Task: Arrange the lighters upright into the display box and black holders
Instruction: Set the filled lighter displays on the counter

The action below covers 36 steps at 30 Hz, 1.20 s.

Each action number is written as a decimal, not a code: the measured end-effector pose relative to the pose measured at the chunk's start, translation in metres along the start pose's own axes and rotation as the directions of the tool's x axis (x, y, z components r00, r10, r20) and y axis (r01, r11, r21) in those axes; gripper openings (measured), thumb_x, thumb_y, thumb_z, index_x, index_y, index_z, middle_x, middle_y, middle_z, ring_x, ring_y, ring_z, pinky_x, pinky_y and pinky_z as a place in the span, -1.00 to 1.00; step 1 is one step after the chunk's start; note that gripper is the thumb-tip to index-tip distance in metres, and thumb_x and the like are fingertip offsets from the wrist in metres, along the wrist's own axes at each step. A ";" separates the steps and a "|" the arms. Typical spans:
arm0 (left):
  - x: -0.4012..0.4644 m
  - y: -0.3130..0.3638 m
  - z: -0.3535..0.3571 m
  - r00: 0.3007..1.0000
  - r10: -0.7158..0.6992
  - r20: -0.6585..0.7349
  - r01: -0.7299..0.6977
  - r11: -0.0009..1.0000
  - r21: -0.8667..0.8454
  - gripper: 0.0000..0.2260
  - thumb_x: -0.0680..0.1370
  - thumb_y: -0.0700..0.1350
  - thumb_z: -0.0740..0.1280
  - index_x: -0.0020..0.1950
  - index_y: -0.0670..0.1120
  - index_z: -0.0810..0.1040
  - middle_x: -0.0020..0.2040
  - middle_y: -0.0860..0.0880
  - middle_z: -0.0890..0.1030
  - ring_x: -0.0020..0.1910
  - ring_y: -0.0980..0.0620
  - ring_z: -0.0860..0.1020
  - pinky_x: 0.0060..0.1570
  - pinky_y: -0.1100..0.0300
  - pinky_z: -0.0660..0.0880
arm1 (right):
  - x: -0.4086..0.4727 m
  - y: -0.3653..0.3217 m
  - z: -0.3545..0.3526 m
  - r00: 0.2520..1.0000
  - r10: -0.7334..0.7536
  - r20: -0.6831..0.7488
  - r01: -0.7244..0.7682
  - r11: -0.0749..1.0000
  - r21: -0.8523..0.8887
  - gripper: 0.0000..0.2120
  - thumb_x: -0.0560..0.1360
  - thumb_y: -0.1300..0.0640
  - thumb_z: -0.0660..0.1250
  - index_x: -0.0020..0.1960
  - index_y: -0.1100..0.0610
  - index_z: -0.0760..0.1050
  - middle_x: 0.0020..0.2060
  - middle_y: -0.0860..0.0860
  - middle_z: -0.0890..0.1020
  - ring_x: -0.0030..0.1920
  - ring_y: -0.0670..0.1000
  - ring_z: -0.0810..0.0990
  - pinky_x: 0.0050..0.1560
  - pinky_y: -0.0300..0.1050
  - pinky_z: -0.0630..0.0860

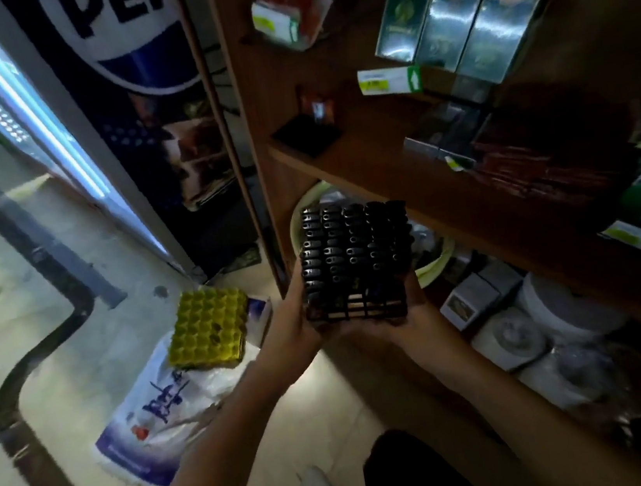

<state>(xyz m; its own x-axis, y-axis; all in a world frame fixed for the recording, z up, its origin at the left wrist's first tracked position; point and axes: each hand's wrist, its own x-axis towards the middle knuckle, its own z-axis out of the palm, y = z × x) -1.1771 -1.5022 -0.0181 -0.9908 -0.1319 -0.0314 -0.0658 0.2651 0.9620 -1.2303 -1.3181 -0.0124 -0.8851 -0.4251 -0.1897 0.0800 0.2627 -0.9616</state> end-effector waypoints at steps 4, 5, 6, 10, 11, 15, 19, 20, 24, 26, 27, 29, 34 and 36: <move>0.064 -0.023 -0.023 0.989 -0.058 0.135 0.058 0.998 0.004 -0.40 0.46 -0.23 0.51 0.45 -0.24 0.36 0.21 -0.05 0.61 0.16 0.11 0.60 -0.06 0.35 0.53 | 0.046 -0.004 0.005 0.996 0.014 -0.085 -0.010 0.999 0.052 -0.09 0.45 0.26 0.50 0.52 -0.17 -0.02 0.14 -0.42 0.40 0.20 -0.36 0.45 -0.03 -0.60 0.40; 0.080 -0.022 -0.028 0.985 -0.073 0.153 0.072 0.997 0.012 -0.38 0.44 -0.19 0.52 0.43 -0.29 0.37 0.18 -0.07 0.62 0.16 0.01 0.61 -0.02 0.30 0.54 | 0.059 -0.004 0.005 0.994 0.023 -0.109 -0.017 0.998 0.055 -0.06 0.44 0.26 0.50 0.52 -0.18 -0.04 0.16 -0.44 0.37 0.19 -0.39 0.43 -0.01 -0.59 0.41; 0.097 -0.024 -0.031 0.982 -0.065 0.175 0.063 0.998 0.019 -0.36 0.42 -0.17 0.51 0.41 -0.32 0.37 0.15 -0.06 0.63 0.15 -0.03 0.61 0.00 0.29 0.54 | 0.072 -0.004 0.005 0.991 0.011 -0.135 -0.003 0.998 0.063 -0.05 0.44 0.29 0.49 0.51 -0.17 -0.06 0.17 -0.44 0.32 0.17 -0.44 0.39 -0.01 -0.59 0.40; 0.156 -0.028 -0.038 0.967 -0.032 0.252 0.032 0.999 0.006 -0.35 0.43 -0.19 0.50 0.45 -0.30 0.32 0.16 0.04 0.61 0.17 0.05 0.58 0.03 0.29 0.52 | 0.119 -0.009 -0.003 0.982 -0.031 -0.185 0.038 0.999 0.036 -0.11 0.41 0.06 0.53 0.44 -0.23 -0.04 0.27 -0.41 0.21 0.25 -0.47 0.29 0.05 -0.62 0.31; 0.169 -0.029 -0.038 0.964 -0.034 0.265 0.036 0.999 -0.003 -0.33 0.43 -0.15 0.51 0.46 -0.25 0.32 0.18 0.06 0.60 0.20 0.02 0.58 0.05 0.29 0.52 | 0.128 -0.012 -0.005 0.981 -0.044 -0.187 0.047 0.999 0.012 -0.11 0.38 -0.08 0.50 0.45 -0.25 -0.06 0.33 -0.39 0.20 0.27 -0.51 0.28 0.10 -0.60 0.32; 0.212 -0.034 -0.041 0.924 -0.082 0.373 0.085 0.996 0.007 -0.26 0.44 -0.07 0.49 0.55 -0.05 0.23 0.30 0.11 0.54 0.29 0.13 0.53 0.20 0.22 0.53 | 0.163 -0.005 -0.014 0.975 -0.017 -0.223 0.015 1.000 -0.014 0.08 0.30 -0.25 0.46 0.61 -0.09 -0.10 0.51 -0.07 0.25 0.46 -0.15 0.30 0.36 -0.18 0.43; 0.248 -0.047 -0.046 0.902 -0.121 0.414 0.120 0.992 0.029 -0.12 0.38 0.05 0.55 0.59 0.00 0.16 0.42 0.02 0.47 0.39 0.02 0.47 0.30 0.07 0.51 | 0.186 -0.001 -0.015 0.962 0.057 -0.268 -0.051 0.998 0.030 0.06 0.30 -0.24 0.49 0.60 -0.19 -0.10 0.51 -0.13 0.25 0.47 -0.14 0.30 0.33 -0.25 0.43; 0.257 -0.050 -0.048 0.892 -0.130 0.433 0.122 0.991 0.046 -0.08 0.37 0.07 0.56 0.59 0.02 0.13 0.45 0.02 0.44 0.41 0.02 0.45 0.33 0.02 0.49 | 0.193 0.000 -0.014 0.955 0.066 -0.290 -0.060 0.998 0.031 0.07 0.31 -0.22 0.49 0.60 -0.17 -0.09 0.51 -0.13 0.26 0.45 -0.19 0.31 0.30 -0.29 0.44; 0.289 -0.062 -0.056 0.871 -0.119 0.477 0.091 0.993 0.081 -0.05 0.32 0.16 0.58 0.58 0.03 0.16 0.47 0.04 0.42 0.43 0.03 0.43 0.32 -0.03 0.50 | 0.217 0.004 -0.004 0.931 0.091 -0.354 -0.080 0.996 0.047 0.06 0.32 -0.16 0.54 0.60 -0.11 -0.05 0.47 -0.11 0.35 0.44 -0.12 0.37 0.36 0.09 0.47; 0.302 -0.067 -0.059 0.863 -0.122 0.490 0.078 0.991 0.109 -0.01 0.28 0.26 0.57 0.57 0.00 0.18 0.46 0.00 0.42 0.42 -0.01 0.43 0.32 -0.03 0.49 | 0.226 0.007 0.002 0.921 0.102 -0.375 -0.087 0.995 0.058 0.04 0.36 -0.05 0.54 0.61 -0.10 -0.06 0.44 -0.16 0.38 0.42 -0.12 0.40 0.31 0.18 0.50; 0.307 -0.070 -0.060 0.857 -0.127 0.499 0.072 0.989 0.128 -0.01 0.28 0.28 0.56 0.57 -0.01 0.19 0.46 -0.02 0.42 0.43 -0.02 0.42 0.34 -0.01 0.48 | 0.230 0.007 0.005 0.915 0.120 -0.386 -0.101 0.993 0.068 0.03 0.37 0.00 0.54 0.61 -0.11 -0.07 0.42 -0.25 0.39 0.40 -0.17 0.41 0.29 0.16 0.52; 0.317 -0.075 -0.061 0.846 -0.132 0.516 0.047 0.984 0.174 0.00 0.26 0.33 0.53 0.56 -0.01 0.20 0.46 -0.04 0.42 0.44 -0.05 0.41 0.36 0.01 0.46 | 0.236 0.010 0.011 0.902 0.137 -0.410 -0.113 0.990 0.081 0.02 0.39 0.09 0.52 0.61 -0.09 -0.09 0.31 -0.47 0.39 0.34 -0.31 0.42 0.26 0.06 0.55; 0.333 -0.088 -0.059 0.811 -0.098 0.577 0.000 0.986 0.167 0.09 0.19 0.43 0.47 0.57 -0.07 0.22 0.45 -0.05 0.44 0.42 -0.05 0.42 0.36 0.08 0.42 | 0.246 0.016 0.023 0.848 0.183 -0.497 -0.140 0.982 0.123 0.06 0.36 -0.03 0.57 0.61 -0.09 -0.08 0.44 -0.17 0.37 0.42 -0.12 0.39 0.38 0.09 0.44; 0.338 -0.088 -0.055 0.810 -0.069 0.583 -0.031 0.987 0.160 0.03 0.25 0.33 0.54 0.55 -0.14 0.25 0.42 -0.06 0.47 0.39 -0.04 0.44 0.23 0.33 0.42 | 0.249 0.017 0.024 0.826 0.199 -0.527 -0.140 0.979 0.150 0.10 0.31 -0.11 0.60 0.60 -0.13 -0.07 0.43 -0.06 0.41 0.41 -0.04 0.41 0.37 0.17 0.44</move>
<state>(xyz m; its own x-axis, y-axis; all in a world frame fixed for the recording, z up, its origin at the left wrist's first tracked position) -1.4996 -1.6231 -0.0985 -0.8668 0.4314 -0.2500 -0.0534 0.4182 0.9068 -1.4385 -1.4404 -0.0811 -0.9570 0.1578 -0.2432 0.2708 0.1866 -0.9444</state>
